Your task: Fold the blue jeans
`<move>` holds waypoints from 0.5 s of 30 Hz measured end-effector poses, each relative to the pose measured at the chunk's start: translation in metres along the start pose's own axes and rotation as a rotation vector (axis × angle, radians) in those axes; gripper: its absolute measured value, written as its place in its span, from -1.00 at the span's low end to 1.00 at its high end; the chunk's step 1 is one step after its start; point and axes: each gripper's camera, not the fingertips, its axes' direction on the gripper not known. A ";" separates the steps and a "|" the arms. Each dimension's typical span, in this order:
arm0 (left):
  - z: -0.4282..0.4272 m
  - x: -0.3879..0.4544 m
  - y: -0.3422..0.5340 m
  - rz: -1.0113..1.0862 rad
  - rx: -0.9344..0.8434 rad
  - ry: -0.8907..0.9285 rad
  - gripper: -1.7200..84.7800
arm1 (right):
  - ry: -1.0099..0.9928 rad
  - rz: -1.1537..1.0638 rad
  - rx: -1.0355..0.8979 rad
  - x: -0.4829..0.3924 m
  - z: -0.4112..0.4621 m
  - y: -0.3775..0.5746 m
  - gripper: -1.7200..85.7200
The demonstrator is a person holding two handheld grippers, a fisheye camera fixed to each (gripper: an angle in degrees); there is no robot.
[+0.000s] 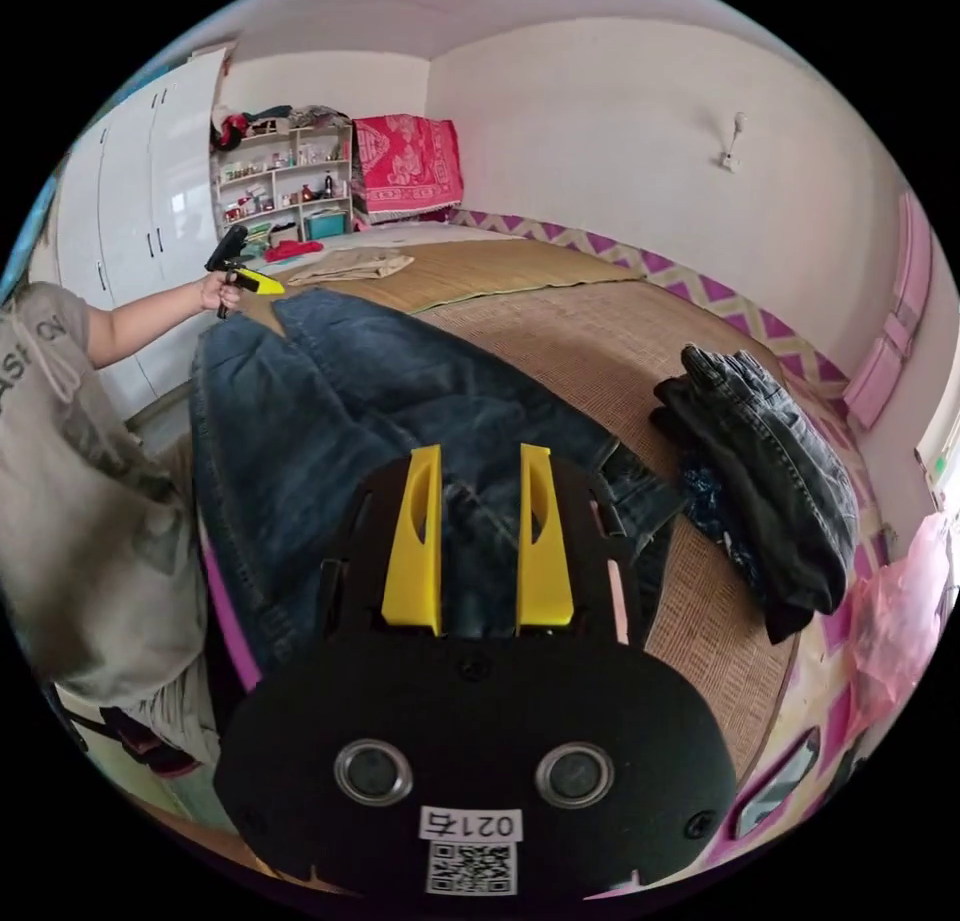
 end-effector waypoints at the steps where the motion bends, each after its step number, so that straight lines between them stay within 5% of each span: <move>1: 0.014 -0.021 -0.019 -0.041 -0.057 -0.043 -0.68 | -0.007 0.018 -0.010 0.013 0.014 -0.013 -0.69; 8: 0.030 -0.074 -0.073 -0.116 -0.117 -0.167 -0.68 | -0.039 -0.046 -0.271 0.087 0.105 -0.089 -0.69; 15: 0.014 -0.099 -0.080 -0.116 -0.069 -0.151 -0.95 | -0.213 -0.187 -0.482 0.118 0.156 -0.129 -0.85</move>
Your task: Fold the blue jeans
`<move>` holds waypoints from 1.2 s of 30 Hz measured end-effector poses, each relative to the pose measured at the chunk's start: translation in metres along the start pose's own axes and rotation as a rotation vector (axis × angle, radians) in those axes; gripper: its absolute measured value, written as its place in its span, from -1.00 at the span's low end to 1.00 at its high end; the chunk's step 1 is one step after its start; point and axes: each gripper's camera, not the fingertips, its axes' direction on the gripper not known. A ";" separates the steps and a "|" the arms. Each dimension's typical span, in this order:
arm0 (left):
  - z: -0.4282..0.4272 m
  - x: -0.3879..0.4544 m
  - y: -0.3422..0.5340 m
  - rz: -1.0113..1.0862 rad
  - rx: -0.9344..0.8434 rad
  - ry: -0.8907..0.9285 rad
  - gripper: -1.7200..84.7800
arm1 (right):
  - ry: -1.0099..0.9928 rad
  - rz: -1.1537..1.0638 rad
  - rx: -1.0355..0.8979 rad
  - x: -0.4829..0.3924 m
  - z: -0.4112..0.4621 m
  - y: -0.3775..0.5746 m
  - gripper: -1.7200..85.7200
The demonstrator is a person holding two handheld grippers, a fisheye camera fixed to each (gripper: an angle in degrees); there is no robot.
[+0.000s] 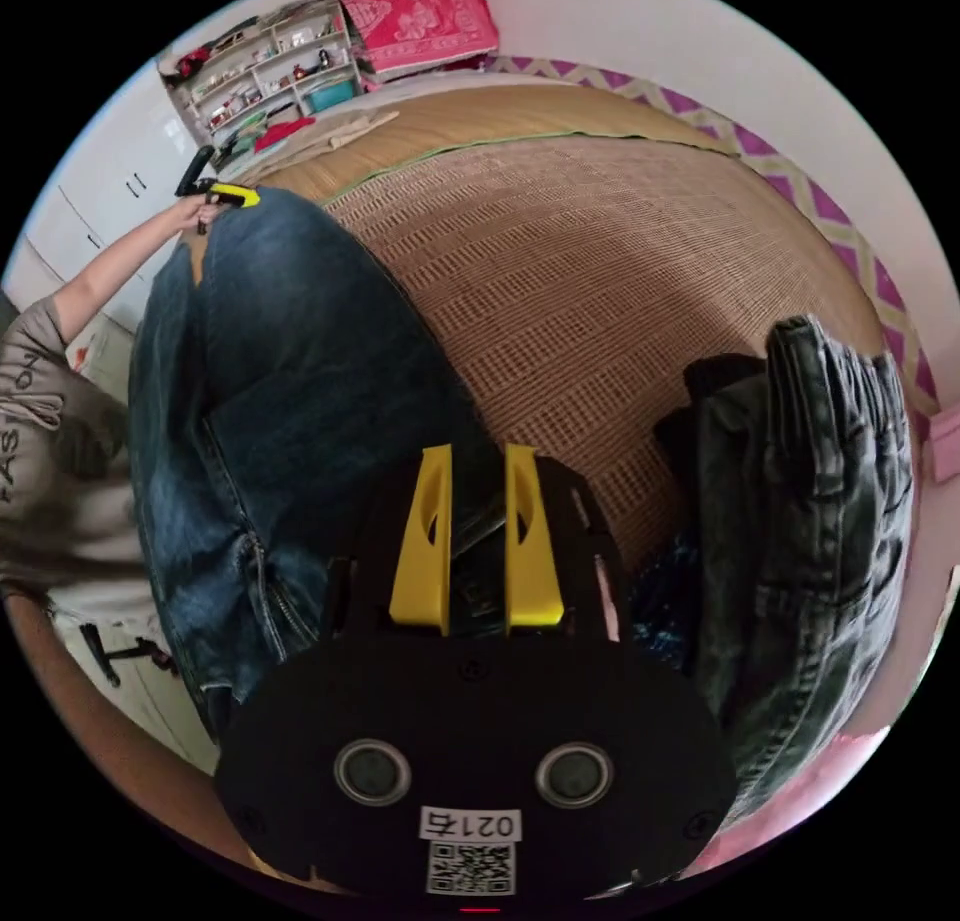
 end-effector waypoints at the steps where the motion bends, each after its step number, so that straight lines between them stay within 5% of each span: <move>1: -0.002 -0.005 -0.005 -0.009 -0.003 0.027 -0.96 | -0.047 -0.063 -0.018 -0.002 -0.005 -0.005 -0.91; 14: 0.004 -0.020 -0.133 -0.110 0.051 0.013 -0.98 | 0.231 0.002 -0.075 0.006 -0.005 -0.053 -0.92; 19: -0.083 0.031 -0.096 0.065 0.426 0.315 -0.95 | 0.163 -0.037 0.173 -0.064 -0.043 -0.019 -0.82; 23: -0.084 0.128 -0.077 0.273 0.117 0.204 -0.84 | 0.071 -0.181 0.170 -0.162 -0.034 0.017 -0.80; 26: -0.043 0.212 -0.051 0.455 -0.277 0.105 -0.76 | 0.027 -0.235 0.110 -0.218 -0.013 0.036 -0.86; 30: -0.068 0.265 -0.031 0.511 -0.335 -0.034 -0.73 | 0.153 -0.227 0.005 -0.263 0.023 0.057 -0.97; 36: -0.122 0.284 -0.013 0.447 -0.261 -0.020 -0.72 | 0.281 -0.040 0.191 -0.298 0.038 0.093 -0.98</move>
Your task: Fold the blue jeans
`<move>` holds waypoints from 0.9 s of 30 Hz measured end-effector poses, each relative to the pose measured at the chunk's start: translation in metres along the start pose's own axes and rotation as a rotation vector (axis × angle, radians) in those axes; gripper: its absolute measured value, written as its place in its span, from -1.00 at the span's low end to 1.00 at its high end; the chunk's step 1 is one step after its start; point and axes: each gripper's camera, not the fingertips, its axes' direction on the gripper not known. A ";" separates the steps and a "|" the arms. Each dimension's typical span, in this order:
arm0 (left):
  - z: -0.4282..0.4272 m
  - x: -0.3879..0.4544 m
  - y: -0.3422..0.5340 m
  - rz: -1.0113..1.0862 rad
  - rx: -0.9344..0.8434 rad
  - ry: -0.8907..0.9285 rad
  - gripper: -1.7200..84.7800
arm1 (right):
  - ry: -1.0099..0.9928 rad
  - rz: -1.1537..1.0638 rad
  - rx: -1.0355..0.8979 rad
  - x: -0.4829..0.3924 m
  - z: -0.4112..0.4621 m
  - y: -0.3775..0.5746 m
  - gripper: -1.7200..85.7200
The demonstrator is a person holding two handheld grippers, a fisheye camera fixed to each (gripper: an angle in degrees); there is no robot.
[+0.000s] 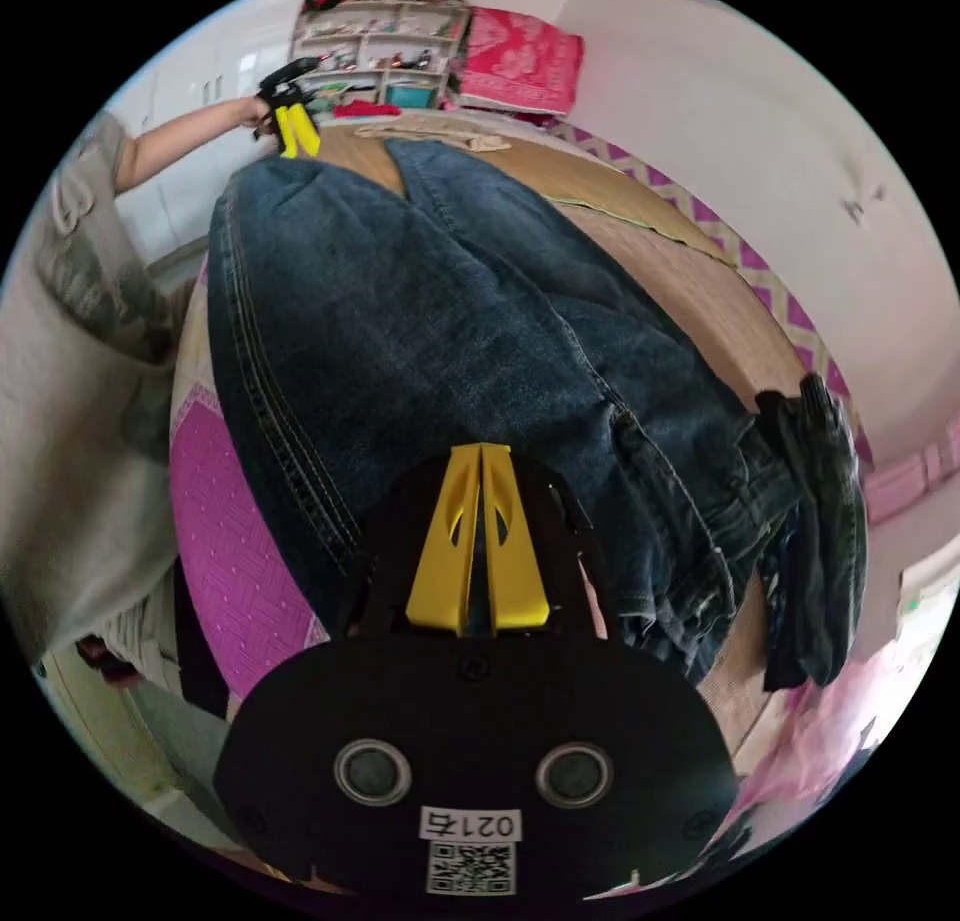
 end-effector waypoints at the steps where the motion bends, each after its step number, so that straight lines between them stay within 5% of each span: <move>1: -0.014 0.005 0.009 -0.022 0.061 0.015 -0.72 | 0.049 -0.024 -0.006 -0.012 0.001 0.002 -0.98; 9: -0.036 0.038 0.098 -0.266 0.003 -0.262 -0.68 | 0.120 0.145 -0.072 -0.035 -0.017 0.020 -0.98; 16: -0.040 0.038 0.171 -0.497 0.148 -0.160 -0.79 | -0.021 0.490 0.163 -0.039 -0.059 0.098 -0.98; 18: -0.039 0.042 0.169 -0.475 0.145 -0.200 -0.94 | -0.031 0.521 0.176 -0.047 -0.059 0.110 -0.98; 27: -0.025 0.026 0.116 -0.301 -0.085 -0.396 -0.98 | 0.075 0.607 0.129 -0.086 -0.052 0.162 -0.97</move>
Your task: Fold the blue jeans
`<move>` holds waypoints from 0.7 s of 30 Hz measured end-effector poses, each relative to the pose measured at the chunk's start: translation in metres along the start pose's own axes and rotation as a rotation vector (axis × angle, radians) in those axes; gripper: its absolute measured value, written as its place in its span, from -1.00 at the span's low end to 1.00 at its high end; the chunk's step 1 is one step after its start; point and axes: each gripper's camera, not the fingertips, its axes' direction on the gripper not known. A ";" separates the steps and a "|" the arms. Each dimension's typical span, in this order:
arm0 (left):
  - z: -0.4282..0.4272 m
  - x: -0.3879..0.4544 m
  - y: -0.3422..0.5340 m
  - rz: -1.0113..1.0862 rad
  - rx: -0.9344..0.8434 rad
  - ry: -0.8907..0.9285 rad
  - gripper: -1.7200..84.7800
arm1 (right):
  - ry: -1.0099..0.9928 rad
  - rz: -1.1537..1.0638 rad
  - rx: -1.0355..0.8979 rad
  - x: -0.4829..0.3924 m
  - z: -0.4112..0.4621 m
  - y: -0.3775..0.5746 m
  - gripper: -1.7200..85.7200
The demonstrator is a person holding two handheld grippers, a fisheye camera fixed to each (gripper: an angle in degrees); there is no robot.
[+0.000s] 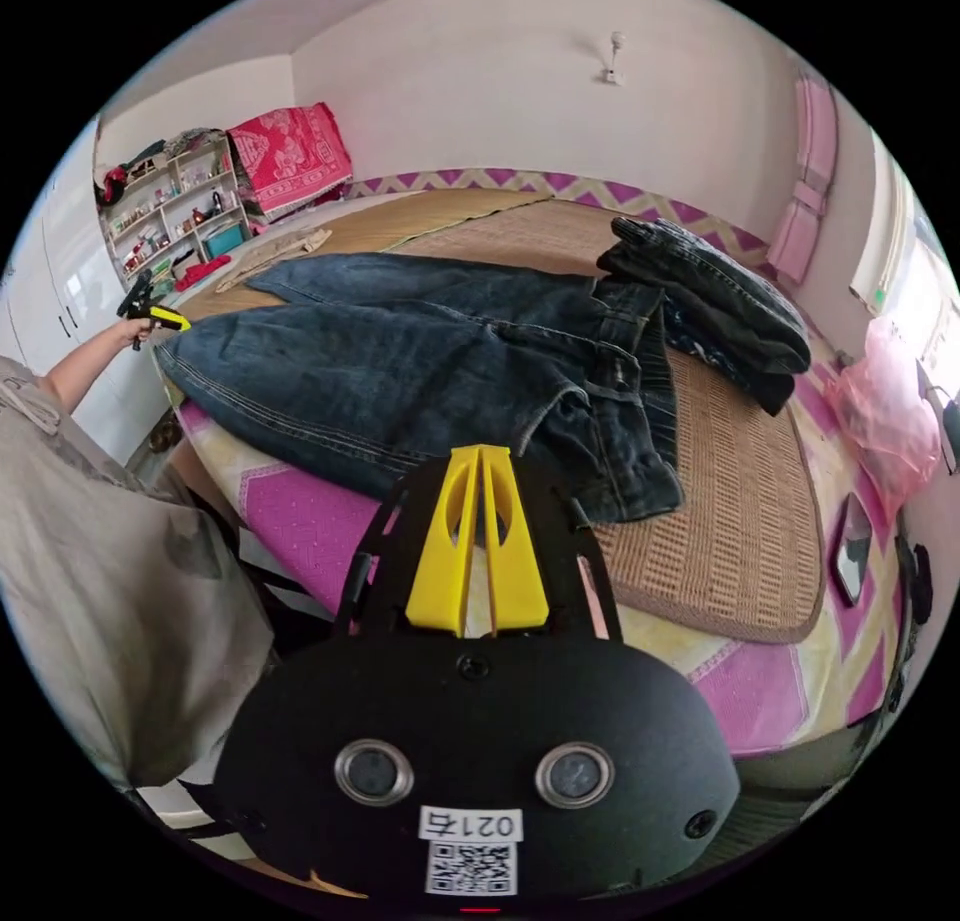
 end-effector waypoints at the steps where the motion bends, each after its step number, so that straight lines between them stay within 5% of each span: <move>1: 0.007 -0.004 -0.008 0.010 -0.026 -0.031 -0.98 | 0.017 0.022 0.005 0.002 0.000 0.006 -0.97; 6: 0.019 -0.022 -0.007 -0.073 0.018 0.010 -0.98 | 0.053 0.180 0.056 0.016 -0.002 0.026 -0.95; 12: -0.021 -0.039 0.105 -0.270 0.460 0.329 -0.89 | 0.014 0.428 0.132 0.052 -0.003 0.058 -0.83; 21: 0.020 0.041 0.191 -0.268 0.250 0.135 -0.75 | 0.164 0.306 -0.092 0.050 0.032 0.057 -0.97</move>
